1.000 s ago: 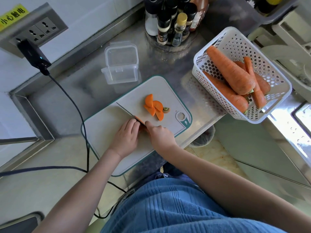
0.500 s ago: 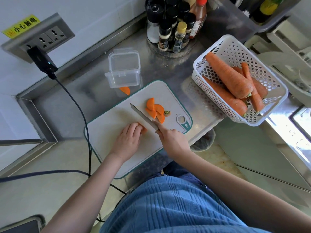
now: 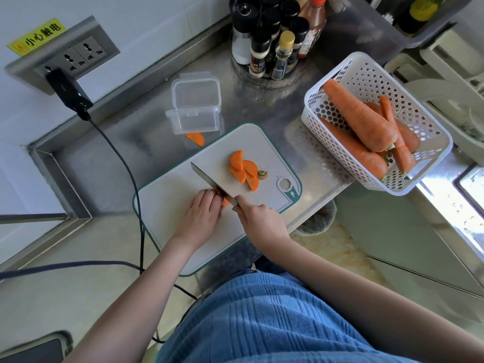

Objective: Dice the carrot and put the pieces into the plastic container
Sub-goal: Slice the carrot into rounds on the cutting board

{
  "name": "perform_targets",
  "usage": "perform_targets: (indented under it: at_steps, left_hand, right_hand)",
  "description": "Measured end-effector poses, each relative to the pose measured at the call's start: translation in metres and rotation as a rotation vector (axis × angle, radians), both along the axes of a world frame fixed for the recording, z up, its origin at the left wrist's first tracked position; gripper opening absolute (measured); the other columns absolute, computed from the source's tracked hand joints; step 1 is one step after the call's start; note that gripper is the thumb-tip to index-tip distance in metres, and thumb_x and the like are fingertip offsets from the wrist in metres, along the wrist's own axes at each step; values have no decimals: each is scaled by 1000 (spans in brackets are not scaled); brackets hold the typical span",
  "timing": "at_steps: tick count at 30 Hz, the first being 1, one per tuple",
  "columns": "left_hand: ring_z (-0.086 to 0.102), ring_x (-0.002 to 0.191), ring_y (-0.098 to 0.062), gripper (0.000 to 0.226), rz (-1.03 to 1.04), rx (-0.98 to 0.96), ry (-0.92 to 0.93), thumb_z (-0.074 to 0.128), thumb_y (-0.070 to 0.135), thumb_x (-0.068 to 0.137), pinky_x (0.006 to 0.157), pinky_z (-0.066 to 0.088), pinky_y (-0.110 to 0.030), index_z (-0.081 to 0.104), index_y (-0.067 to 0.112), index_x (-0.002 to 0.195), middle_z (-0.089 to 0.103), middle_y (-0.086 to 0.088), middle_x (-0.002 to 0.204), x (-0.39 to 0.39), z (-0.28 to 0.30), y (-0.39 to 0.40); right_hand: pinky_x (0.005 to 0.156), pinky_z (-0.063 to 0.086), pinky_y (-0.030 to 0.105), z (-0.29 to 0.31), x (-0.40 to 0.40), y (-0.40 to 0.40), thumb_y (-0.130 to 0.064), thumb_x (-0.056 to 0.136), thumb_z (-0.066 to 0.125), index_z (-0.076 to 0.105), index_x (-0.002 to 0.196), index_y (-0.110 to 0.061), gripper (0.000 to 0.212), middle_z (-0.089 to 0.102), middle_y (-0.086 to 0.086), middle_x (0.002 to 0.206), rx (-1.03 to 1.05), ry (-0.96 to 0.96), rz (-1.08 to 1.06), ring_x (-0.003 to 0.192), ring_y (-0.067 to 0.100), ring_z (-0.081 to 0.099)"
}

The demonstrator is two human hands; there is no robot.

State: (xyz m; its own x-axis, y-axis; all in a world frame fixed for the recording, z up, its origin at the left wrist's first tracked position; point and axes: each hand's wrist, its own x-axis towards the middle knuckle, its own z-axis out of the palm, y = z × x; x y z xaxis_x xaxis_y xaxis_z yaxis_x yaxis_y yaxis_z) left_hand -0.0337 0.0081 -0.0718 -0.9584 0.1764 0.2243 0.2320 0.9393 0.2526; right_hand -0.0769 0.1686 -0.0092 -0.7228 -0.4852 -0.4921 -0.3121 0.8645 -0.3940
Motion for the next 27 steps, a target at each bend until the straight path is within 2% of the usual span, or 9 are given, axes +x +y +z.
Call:
perform_targets:
  at_steps: [4,7,11,18,22,27]
  left_hand:
    - [42,90,-26,13,-2,-5,-2,51,12,85,65,52,-36,43,7,94,52,-14,88,1,-2,-1]
    - [43,91,-26,12,0,-24,3,42,18,88,67,52,-36,43,8,94,48,-11,91,2,-4,-1]
    - [44,92,-26,12,-2,-29,10,42,18,88,69,52,-36,44,8,95,48,-12,92,3,-5,-1]
    - [43,90,-27,11,-6,-15,22,41,17,89,67,52,-37,42,9,96,37,-7,95,3,-7,-1]
    - [44,90,-27,11,1,-27,26,42,17,90,68,51,-37,43,9,96,45,-10,92,4,-9,0]
    - [44,93,-28,14,-14,-25,16,42,15,88,70,54,-38,44,6,99,58,-16,88,4,-7,0]
  right_hand:
    - [60,48,38,-2,0,0,-36,104,27,38,122,-16,29,49,9,72,11,15,14,70,35,59]
    - [57,44,35,-4,2,1,-36,104,27,37,122,-16,29,47,8,69,32,41,35,63,32,54]
    - [55,44,35,-6,4,0,-35,105,26,35,121,-16,27,45,7,66,35,62,52,60,32,52]
    - [51,44,34,-13,9,-2,-20,103,36,33,117,-16,15,34,1,56,46,59,36,55,32,51]
    - [52,47,35,-15,9,-2,-24,104,35,33,119,-15,17,32,0,56,58,73,48,55,31,53]
    - [53,42,34,-15,2,1,-25,105,33,35,120,-14,19,31,1,58,57,67,84,56,30,46]
